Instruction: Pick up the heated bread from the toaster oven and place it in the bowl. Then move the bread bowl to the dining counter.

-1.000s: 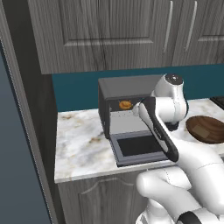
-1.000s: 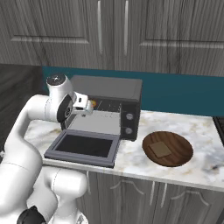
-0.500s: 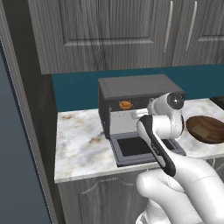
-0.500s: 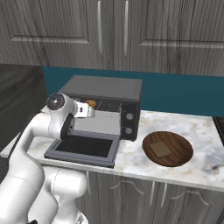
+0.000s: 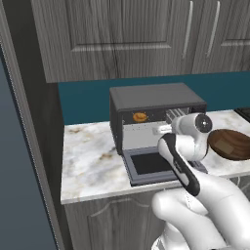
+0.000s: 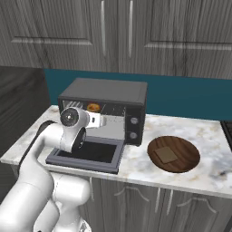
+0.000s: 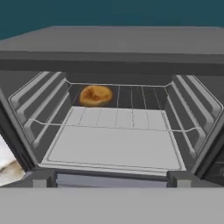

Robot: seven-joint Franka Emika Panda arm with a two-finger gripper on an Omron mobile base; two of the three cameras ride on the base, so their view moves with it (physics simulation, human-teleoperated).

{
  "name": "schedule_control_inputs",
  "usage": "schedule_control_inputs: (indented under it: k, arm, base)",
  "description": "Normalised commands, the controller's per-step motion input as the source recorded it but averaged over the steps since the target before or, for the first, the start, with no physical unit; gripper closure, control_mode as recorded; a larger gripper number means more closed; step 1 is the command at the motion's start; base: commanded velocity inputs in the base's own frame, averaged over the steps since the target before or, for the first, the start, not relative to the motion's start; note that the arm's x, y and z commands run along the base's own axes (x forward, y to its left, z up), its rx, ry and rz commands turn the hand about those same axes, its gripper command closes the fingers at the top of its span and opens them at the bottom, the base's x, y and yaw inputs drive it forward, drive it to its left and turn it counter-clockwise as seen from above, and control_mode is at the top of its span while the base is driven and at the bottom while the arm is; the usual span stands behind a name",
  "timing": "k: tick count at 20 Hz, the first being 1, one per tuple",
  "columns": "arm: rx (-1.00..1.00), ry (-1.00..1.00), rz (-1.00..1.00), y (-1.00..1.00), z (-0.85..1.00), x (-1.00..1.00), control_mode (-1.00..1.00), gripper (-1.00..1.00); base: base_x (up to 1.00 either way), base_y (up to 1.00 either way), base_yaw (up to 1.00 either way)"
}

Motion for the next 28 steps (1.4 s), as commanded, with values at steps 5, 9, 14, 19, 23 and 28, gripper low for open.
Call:
schedule_control_inputs:
  k: [5,9,14,19,23,28]
  arm:
    - [0.03,-0.06,0.02,-0.21,-0.02,0.35,-1.00,-1.00]
    - [0.03,-0.05,0.03,-0.10,-0.10,0.35,-1.00,-1.00]
    - [0.01,-0.05,0.02,-0.02,-0.05,0.34,-1.00,-1.00]
    - [0.00,0.00,0.01,0.00,-0.13,0.36,-1.00,-1.00]
    - [0.00,0.00,0.00,0.00,-0.17,0.39,-1.00,-1.00]
    - [0.00,0.00,0.00,0.00,-0.19,0.42,-1.00,-1.00]
  base:
    - [0.00,0.00,0.00]
    - [0.00,0.00,0.00]
    - [0.00,0.00,0.00]
    - [0.00,0.00,0.00]
    - [0.00,0.00,0.00]
    - [0.00,0.00,0.00]
